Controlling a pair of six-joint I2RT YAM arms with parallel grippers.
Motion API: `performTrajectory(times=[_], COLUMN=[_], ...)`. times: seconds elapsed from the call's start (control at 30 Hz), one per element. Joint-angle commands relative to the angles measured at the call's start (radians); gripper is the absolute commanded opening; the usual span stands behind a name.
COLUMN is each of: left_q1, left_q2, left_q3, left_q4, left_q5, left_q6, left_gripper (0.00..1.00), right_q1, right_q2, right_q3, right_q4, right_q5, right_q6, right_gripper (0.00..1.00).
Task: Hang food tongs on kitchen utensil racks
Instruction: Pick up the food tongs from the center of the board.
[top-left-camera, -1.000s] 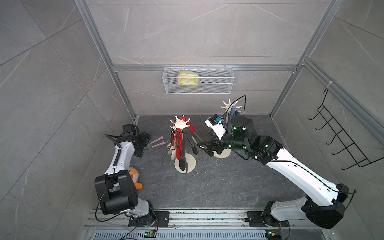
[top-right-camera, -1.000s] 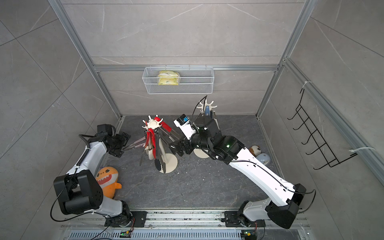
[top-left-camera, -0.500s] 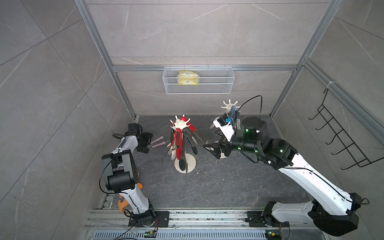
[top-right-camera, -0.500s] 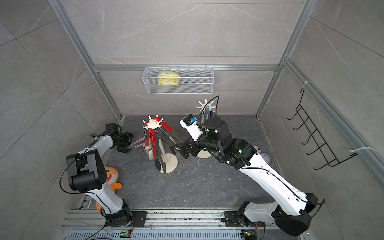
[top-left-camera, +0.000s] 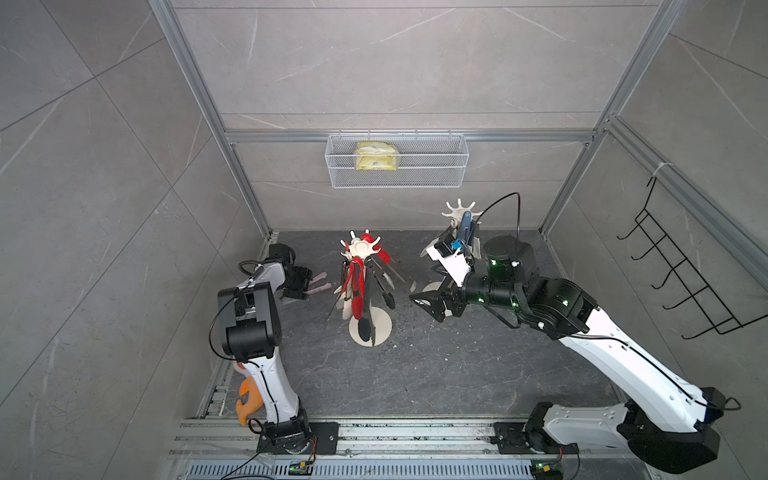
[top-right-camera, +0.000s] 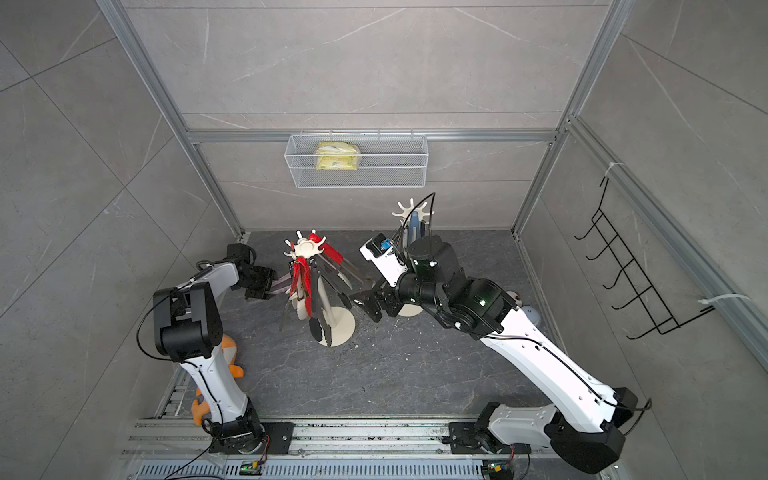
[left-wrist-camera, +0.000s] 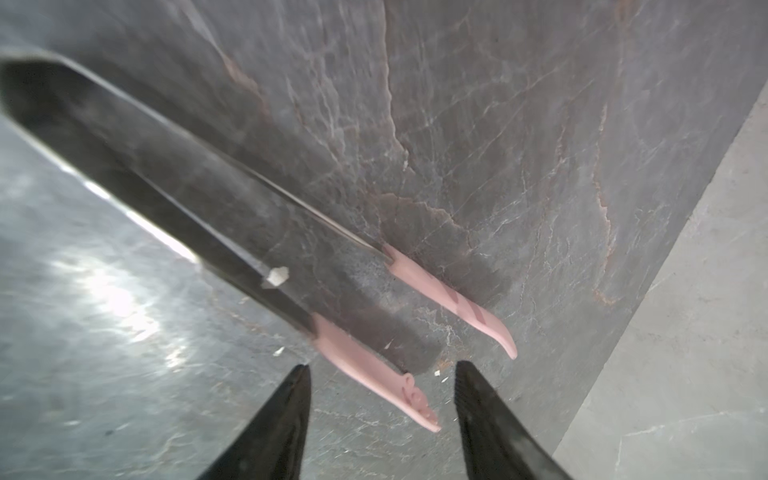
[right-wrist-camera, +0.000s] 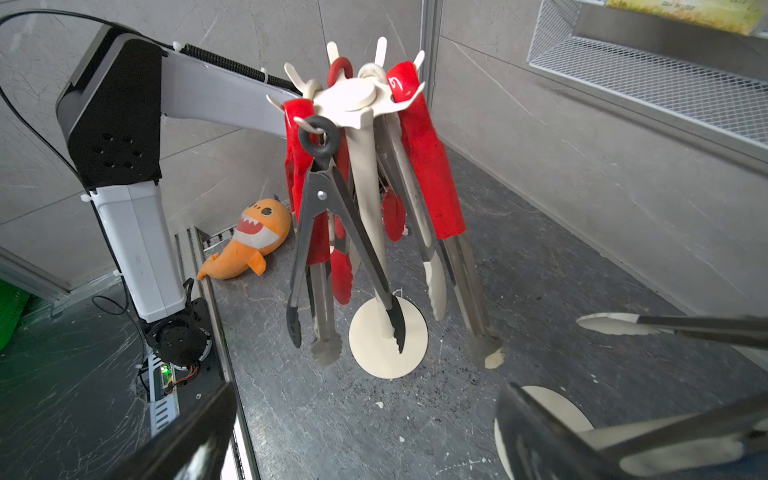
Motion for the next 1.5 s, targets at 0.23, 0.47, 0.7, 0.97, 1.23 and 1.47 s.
performTrajectory(times=[0.23, 0.47, 0.7, 0.97, 1.23, 1.47], left_q1=[-0.029, -0.030, -0.023, -0.014, -0.014, -0.013], left_q2=[0.063, 0.100, 0.088, 0.062, 0.041, -0.007], left_q3=[0.053, 0.060, 0.064, 0.132, 0.322, 0.485], left_q4=[-0.072, -0.077, -0.096, -0.168, -0.389, -0.534], left_q5=[-0.035, -0.017, -0.012, -0.024, -0.133, -0.237], left_q6=[-0.033, -0.045, -0.002, 0.143, 0.398, 0.618], left_gripper=[0.44, 0.30, 0.13, 0.00, 0.00, 0.00], right_q1=[0.005, 0.003, 0.004, 0.004, 0.003, 0.003], right_q2=[-0.065, -0.082, -0.085, -0.089, -0.085, -0.071], right_q3=[-0.050, -0.062, -0.068, -0.072, -0.076, -0.077], right_q4=[-0.027, -0.042, -0.043, -0.047, -0.035, -0.017], right_q5=[0.043, 0.063, 0.068, 0.087, 0.102, 0.102], right_q6=[-0.022, -0.033, -0.041, -0.048, -0.044, -0.041], right_gripper=[1.00, 1.00, 1.00, 1.00, 0.99, 0.99])
